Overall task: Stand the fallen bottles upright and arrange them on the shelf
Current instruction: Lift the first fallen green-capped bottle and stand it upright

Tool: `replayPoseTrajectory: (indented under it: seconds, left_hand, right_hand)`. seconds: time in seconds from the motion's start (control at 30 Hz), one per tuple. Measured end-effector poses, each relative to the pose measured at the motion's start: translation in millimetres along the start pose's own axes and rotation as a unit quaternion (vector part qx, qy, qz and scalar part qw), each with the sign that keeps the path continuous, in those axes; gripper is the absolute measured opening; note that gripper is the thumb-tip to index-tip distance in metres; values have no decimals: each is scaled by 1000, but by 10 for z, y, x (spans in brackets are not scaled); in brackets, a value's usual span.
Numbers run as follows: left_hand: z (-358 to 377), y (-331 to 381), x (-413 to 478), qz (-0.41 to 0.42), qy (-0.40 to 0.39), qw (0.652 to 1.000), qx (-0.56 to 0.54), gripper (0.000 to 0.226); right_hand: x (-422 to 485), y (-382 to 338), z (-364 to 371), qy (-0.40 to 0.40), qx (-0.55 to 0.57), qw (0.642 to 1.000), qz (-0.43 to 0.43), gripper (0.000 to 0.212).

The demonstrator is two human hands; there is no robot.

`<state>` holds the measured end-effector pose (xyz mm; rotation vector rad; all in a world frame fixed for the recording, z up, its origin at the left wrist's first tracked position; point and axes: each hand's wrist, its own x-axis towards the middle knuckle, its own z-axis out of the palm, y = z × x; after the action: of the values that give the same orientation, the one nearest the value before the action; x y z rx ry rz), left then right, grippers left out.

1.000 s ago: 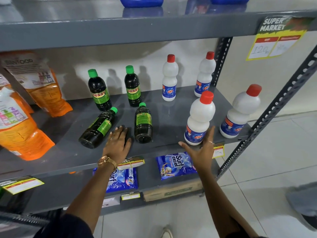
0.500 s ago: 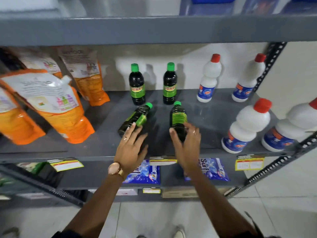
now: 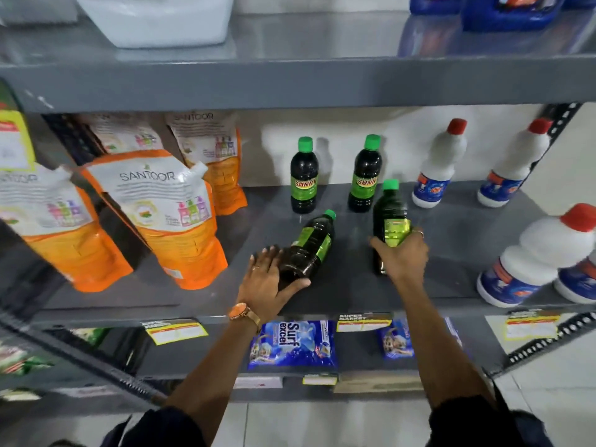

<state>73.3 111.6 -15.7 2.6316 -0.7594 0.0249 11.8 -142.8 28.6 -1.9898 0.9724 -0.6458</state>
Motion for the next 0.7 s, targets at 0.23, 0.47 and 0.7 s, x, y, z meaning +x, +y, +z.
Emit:
replayPoseTrajectory:
  seconds: [0.23,0.47,0.7]
  left_hand:
    - [-16,22,-3,-8,-18,1000,19,116]
    - [26,-17,12,-3,-30,999,28,110]
    - [21,3,3,-5,-29,999,27,108]
  right_hand:
    - [-87,-20,217,62,218,972,-62,103]
    - [-6,153,164,-33,196,978,-57,75]
    - [-21,235,194,4,175,983,-61,75]
